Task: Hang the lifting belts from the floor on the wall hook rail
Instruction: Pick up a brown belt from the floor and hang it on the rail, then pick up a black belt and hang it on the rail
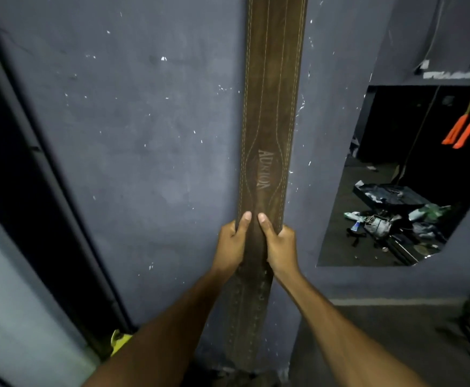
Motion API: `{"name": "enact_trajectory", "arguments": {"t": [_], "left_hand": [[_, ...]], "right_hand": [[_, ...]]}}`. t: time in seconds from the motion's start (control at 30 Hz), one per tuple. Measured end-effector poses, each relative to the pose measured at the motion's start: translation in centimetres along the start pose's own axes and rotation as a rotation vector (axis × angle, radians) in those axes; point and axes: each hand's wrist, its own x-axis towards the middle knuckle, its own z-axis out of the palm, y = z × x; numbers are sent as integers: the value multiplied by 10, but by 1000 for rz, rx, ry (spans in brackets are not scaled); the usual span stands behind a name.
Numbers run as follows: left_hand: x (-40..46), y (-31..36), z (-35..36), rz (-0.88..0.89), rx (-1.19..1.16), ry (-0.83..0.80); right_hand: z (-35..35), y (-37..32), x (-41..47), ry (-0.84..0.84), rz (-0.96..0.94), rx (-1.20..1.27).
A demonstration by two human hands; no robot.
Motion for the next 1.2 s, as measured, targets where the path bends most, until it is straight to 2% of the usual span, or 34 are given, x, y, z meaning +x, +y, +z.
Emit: {"name": "enact_trajectory", "arguments": {"t": [0.1,0.27,0.43,0.53,0.6,0.7,0.87,1.0,1.2], "left_hand": [[-33,-27,-2,-73,63,-29],[-73,-45,0,-135,63,47],[-81,-42,-1,-182,143,19],[-92,-49,-8,-194,411,67],[-102,-63,-15,-203,596,72],[-124,-90,-32,-269,740,49],[-182,-140,-68,-411,715,-10],[-232,-181,-104,-537,703,-50],[-270,-214,-153,-743,639,71]], "right_hand": [[-21,24,-26,-115,49,-17],[-28,33,-34,-72,52,-67],[-38,33,-47,-150,100,-106],[-51,52,-59,-210,172,-302],[-61,73,-68,-197,284,-489],[-72,102,-86,-204,464,-624],[-61,137,-130,-366,666,-675],[-42,159,-170,-501,744,-668],[-13,190,-202,-629,815,-619]]}}
